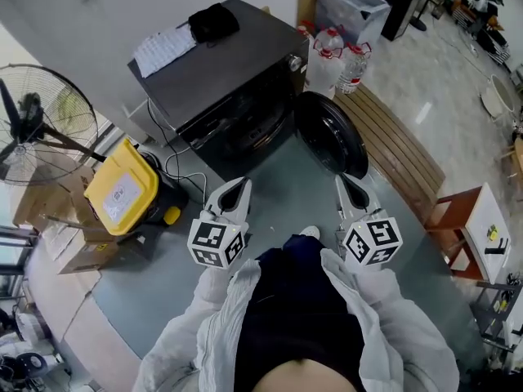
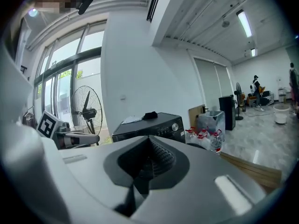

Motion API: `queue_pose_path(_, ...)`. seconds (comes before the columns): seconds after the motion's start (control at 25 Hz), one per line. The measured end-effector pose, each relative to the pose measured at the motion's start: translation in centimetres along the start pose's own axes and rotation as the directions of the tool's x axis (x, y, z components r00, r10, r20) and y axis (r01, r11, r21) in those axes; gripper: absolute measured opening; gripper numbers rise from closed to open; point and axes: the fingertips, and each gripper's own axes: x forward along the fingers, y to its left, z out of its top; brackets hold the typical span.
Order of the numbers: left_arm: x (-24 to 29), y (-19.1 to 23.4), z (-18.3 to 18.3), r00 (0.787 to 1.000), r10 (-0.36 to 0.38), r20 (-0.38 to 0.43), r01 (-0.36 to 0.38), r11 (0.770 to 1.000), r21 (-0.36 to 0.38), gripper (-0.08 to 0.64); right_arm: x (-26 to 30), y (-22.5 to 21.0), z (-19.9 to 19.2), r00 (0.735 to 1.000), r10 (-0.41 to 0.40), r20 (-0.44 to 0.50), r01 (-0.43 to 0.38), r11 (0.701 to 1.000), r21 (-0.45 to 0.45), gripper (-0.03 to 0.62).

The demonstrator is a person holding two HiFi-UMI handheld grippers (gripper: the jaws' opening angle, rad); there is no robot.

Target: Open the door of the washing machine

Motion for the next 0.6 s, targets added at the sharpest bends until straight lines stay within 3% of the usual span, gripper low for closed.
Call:
queue_pose_path(0.2,-2.2,-0.5,-1.3,1.000,0.017,0.016,-0.017,0.999,-0.028,-0.002,-1.3,1.5,-1.5,1.000,0.018,-0.024,-0.018,1.000,0.014,0.009)
queue_pose_path(0.6,-4.0,-2.1,-2.3,1.000,-0.006,0.007,0.006,1.000,0.004,-0.001,-2.8,3.4,-2.5,0.999,0.029,-0.014,-0.028,0.999,0.036,0.009)
